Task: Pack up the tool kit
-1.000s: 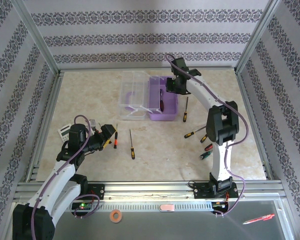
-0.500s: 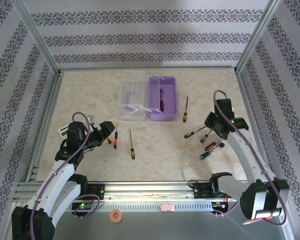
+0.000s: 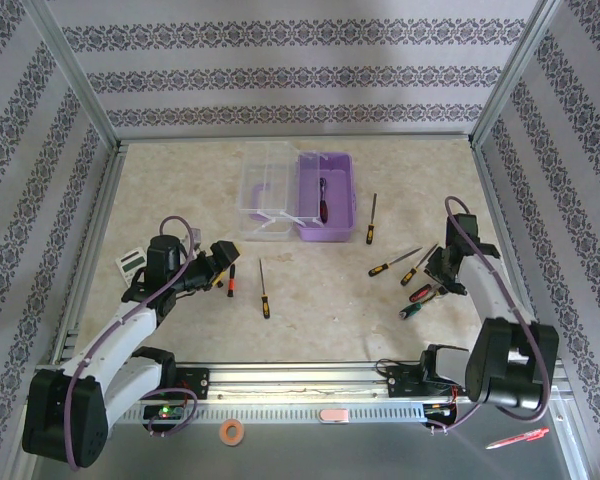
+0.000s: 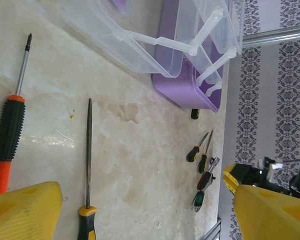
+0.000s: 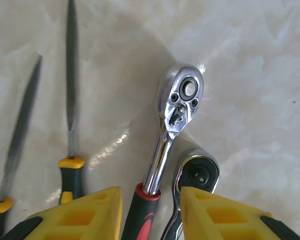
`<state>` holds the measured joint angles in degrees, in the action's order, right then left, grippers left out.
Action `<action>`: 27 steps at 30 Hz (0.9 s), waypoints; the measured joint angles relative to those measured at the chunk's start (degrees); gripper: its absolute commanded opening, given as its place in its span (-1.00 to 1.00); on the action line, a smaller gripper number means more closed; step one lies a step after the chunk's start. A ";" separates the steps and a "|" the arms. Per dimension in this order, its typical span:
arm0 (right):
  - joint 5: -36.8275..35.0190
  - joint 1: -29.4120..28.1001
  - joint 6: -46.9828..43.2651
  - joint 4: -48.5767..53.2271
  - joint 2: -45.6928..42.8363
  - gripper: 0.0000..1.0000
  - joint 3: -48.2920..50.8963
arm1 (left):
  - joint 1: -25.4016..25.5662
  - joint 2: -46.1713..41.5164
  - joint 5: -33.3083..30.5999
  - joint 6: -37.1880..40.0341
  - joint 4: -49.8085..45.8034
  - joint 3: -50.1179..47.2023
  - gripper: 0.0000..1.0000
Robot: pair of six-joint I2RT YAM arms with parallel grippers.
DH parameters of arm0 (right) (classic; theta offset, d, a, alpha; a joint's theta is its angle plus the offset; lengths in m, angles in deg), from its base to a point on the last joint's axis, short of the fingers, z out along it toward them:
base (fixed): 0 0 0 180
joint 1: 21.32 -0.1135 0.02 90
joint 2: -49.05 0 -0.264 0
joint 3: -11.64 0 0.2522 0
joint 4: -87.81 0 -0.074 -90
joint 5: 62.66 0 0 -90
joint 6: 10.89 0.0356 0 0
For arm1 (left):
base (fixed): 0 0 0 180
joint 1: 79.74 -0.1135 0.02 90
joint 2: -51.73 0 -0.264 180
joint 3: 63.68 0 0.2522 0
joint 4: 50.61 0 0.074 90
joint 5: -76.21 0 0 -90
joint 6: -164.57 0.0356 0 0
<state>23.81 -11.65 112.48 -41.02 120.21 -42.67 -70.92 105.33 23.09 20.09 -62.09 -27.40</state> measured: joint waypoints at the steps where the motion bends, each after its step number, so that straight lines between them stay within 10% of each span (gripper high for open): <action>1: 0.11 0.02 -0.28 -0.26 1.33 -0.31 -0.09 | 0.13 -0.39 0.02 0.00 0.00 0.00 0.78; 27: 6.99 2.23 -1.99 -6.38 15.06 -0.93 -2.97 | 0.20 -0.52 -0.02 0.02 0.00 0.02 0.79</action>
<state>30.81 -9.42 110.49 -47.41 135.27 -45.65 -70.72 104.81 23.07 20.11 -62.09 -27.38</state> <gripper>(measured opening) 0.081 0.893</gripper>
